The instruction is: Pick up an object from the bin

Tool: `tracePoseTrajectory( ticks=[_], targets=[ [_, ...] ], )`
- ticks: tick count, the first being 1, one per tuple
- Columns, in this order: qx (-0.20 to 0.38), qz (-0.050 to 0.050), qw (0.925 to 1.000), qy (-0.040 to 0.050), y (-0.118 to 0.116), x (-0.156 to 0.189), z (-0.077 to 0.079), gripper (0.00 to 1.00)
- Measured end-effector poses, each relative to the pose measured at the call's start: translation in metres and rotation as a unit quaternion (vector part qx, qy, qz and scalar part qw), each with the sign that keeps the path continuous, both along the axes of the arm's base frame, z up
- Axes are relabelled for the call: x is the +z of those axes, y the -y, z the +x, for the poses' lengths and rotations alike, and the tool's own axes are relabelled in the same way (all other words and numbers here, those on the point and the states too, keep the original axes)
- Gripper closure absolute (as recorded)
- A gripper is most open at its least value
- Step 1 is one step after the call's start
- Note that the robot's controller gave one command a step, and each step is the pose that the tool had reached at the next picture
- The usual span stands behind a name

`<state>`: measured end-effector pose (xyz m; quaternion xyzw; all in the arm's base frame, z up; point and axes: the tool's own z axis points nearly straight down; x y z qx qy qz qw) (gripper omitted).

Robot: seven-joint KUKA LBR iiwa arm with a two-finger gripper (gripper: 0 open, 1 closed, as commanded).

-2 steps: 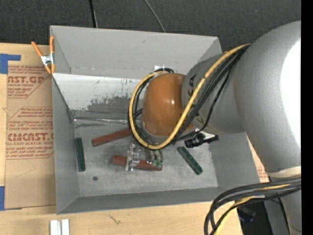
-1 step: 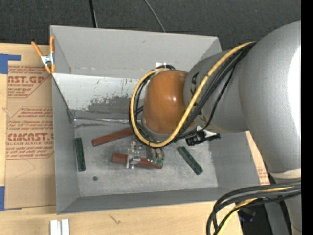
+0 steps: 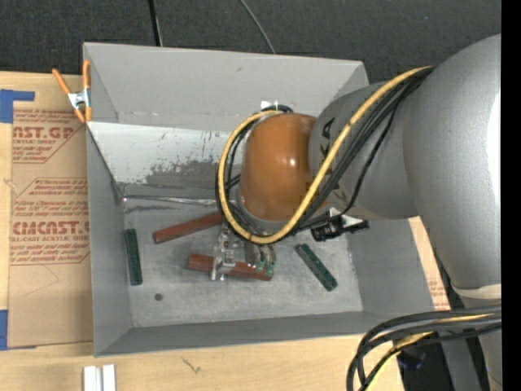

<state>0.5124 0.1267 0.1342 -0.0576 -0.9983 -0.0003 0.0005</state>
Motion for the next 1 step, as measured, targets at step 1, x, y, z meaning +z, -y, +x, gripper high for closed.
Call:
tracePoseTrajectory(
  ticks=[1],
  targets=[
    [0.000, 0.000, 1.0000, -0.0003, -0.0001, 0.0131, -0.0003, 1.00]
  ],
)
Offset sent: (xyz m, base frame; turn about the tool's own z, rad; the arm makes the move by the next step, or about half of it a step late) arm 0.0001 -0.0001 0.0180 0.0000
